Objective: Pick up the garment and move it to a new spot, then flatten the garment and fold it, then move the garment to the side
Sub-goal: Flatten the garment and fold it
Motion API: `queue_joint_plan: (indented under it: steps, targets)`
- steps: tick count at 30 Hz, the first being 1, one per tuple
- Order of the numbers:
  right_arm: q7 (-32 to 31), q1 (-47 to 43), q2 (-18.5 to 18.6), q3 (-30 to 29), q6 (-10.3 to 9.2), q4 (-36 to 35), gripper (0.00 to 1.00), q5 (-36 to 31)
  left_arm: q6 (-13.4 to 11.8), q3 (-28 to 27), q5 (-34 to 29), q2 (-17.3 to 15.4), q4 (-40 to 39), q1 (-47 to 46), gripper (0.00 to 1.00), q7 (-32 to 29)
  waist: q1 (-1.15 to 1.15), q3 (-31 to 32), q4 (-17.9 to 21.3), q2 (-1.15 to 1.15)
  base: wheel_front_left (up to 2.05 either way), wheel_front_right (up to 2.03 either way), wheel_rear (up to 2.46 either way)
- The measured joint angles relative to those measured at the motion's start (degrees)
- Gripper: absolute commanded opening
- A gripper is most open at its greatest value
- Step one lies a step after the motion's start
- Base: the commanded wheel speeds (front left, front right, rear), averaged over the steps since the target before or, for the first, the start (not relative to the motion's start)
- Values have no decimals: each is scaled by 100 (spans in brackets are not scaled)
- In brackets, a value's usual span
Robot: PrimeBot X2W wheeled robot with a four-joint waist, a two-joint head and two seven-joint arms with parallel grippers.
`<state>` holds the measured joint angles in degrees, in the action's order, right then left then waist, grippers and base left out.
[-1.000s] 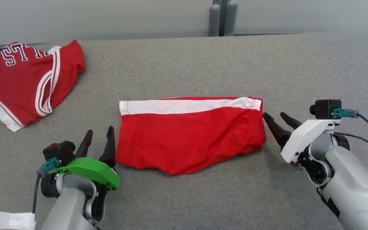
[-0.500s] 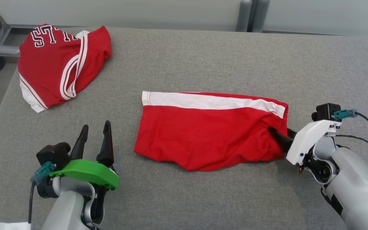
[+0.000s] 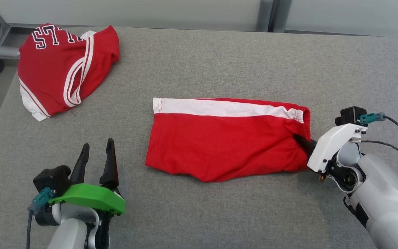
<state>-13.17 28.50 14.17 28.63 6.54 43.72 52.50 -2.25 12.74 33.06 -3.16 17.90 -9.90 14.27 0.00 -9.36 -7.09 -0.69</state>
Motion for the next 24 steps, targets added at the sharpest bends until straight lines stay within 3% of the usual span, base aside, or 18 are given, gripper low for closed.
queue_joint_plan:
  steps: [9, 24]
  targets:
    - [-1, 99, 92, 96, 52, -15, 0, 47, -37, -12, -40, -86, -188, 232, 100, 0, 0, 58, 245, 0, 0, 0, 0]
    - [-102, 322, 981, 166, 52, -155, 0, 45, -79, 69, -165, -141, -597, 424, 100, -3, 0, 157, 778, 0, 0, 0, 0]
